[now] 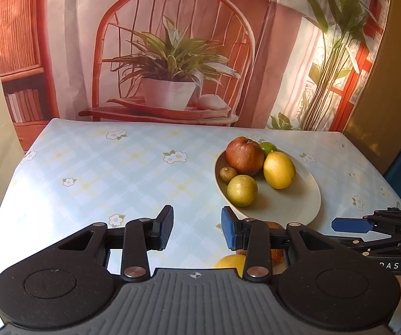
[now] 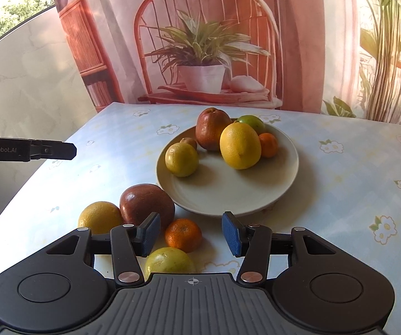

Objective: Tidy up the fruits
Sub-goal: 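Move both tools back toward the remaining fruit pile, then close the left tool on a tangerine while the right tool closes on a brown kiwi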

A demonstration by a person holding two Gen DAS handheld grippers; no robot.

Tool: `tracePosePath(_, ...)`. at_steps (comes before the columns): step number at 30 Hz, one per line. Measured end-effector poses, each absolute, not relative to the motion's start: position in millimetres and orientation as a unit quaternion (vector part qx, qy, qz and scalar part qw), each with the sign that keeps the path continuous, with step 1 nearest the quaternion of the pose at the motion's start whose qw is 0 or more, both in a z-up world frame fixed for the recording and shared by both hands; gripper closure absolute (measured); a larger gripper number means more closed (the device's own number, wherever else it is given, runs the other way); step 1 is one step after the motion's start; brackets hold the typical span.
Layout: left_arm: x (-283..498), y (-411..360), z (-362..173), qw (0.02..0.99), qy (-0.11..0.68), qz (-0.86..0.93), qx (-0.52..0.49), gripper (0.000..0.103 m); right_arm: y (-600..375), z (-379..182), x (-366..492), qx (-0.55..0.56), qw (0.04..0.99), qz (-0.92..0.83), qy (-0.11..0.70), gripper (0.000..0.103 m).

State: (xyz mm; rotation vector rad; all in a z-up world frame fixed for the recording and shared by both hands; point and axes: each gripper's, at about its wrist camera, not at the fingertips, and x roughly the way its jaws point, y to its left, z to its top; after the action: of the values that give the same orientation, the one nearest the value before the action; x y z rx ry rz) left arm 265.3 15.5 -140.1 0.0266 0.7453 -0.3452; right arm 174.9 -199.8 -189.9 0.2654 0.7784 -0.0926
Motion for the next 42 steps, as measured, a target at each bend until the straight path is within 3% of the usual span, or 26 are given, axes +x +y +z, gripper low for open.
tracePosePath(21,219.1,-13.3,-169.2,0.879,0.409,-0.247,-0.002,0.063,-186.3,-195.5,134.1,0.097,0.913,-0.049,0.394,0.06)
tracePosePath(42,208.1,-70.7,-211.7,0.832,0.459,-0.305,0.065,0.062,-195.7,-211.1,110.0,0.085,0.911,-0.043,0.401,0.063)
